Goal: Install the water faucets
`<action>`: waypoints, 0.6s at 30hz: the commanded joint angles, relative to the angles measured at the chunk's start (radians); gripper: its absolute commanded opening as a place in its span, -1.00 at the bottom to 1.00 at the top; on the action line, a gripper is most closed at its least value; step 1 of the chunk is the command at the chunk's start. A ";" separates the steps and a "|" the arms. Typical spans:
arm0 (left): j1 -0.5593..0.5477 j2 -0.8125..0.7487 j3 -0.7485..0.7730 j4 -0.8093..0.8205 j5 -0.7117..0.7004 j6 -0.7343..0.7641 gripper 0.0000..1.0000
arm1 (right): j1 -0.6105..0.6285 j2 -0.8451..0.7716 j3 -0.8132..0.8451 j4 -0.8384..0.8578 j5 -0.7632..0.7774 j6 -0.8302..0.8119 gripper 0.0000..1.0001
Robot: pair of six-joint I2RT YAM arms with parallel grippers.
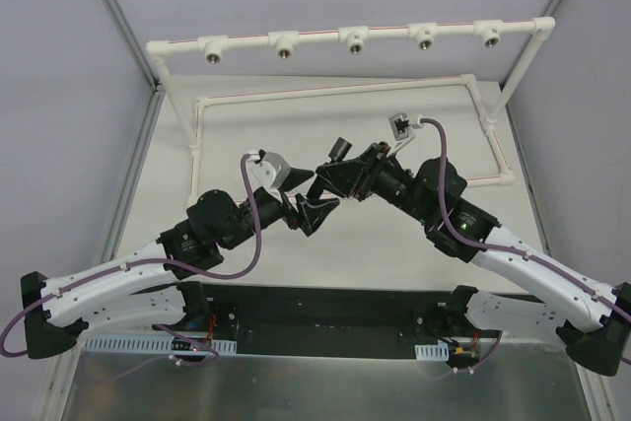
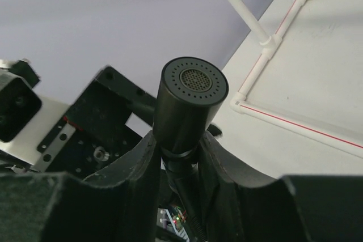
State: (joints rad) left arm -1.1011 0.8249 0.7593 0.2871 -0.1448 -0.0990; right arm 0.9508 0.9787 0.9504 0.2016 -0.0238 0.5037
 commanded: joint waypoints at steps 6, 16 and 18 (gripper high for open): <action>-0.013 -0.081 0.012 -0.025 0.045 -0.188 0.98 | 0.000 -0.120 -0.036 -0.051 0.223 0.033 -1.00; -0.013 -0.272 -0.084 -0.284 -0.177 -0.464 0.98 | -0.047 -0.170 -0.179 -0.235 0.267 0.154 -1.00; -0.013 -0.323 -0.126 -0.310 -0.216 -0.514 0.98 | -0.069 -0.164 -0.215 -0.240 0.205 0.182 -1.00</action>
State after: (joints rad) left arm -1.1011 0.5819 0.6937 0.0647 -0.2401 -0.4534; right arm 0.9192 0.8177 0.7902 -0.0250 0.2550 0.5953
